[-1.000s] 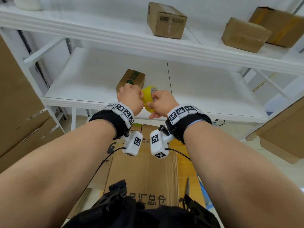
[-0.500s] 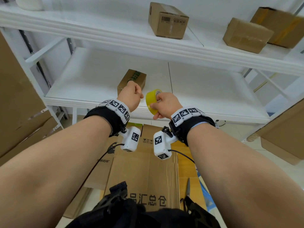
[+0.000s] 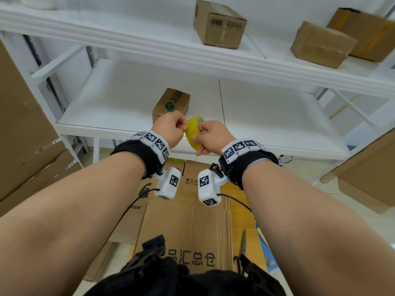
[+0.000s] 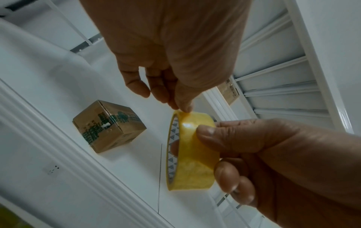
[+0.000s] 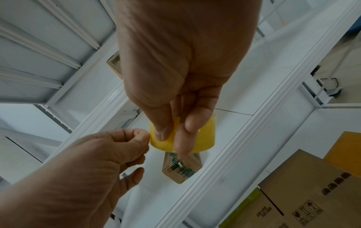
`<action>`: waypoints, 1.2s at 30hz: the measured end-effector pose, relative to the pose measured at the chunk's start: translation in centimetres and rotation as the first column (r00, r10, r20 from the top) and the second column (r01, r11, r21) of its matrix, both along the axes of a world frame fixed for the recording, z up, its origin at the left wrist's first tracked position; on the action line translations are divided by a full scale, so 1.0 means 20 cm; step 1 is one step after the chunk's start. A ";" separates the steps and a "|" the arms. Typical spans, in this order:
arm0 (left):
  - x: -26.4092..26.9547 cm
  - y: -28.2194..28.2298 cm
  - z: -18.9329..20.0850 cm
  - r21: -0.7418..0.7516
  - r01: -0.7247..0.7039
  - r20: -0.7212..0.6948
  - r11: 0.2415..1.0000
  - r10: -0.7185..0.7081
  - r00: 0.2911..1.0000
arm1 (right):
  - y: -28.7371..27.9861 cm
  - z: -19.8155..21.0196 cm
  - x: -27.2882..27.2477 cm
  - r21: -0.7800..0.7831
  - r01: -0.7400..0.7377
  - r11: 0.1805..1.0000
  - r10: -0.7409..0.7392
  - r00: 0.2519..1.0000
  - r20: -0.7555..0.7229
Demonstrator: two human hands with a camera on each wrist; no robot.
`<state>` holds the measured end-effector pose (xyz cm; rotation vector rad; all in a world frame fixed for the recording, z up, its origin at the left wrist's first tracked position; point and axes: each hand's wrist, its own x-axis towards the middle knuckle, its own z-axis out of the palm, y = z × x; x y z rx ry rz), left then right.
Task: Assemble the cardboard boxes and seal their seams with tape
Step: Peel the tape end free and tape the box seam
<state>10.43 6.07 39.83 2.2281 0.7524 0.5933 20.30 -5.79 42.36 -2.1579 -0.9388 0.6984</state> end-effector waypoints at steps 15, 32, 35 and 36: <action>0.01 0.00 0.02 -0.010 0.062 -0.081 0.998 -0.063 0.995 | 0.02 0.04 0.00 -0.058 0.014 0.998 -0.010 0.998 0.069; 0.05 -0.02 0.06 -0.060 0.208 -0.073 0.976 -0.212 0.975 | -0.01 0.03 0.03 0.008 0.096 0.995 -0.096 0.985 0.141; 0.04 -0.01 0.04 -0.084 0.186 -0.056 0.979 -0.191 0.980 | -0.01 0.02 0.05 0.016 0.058 0.998 -0.060 0.989 0.136; 0.04 -0.01 0.03 -0.101 0.171 -0.044 0.980 -0.176 0.983 | -0.01 0.02 0.05 0.024 0.055 0.998 -0.057 0.991 0.120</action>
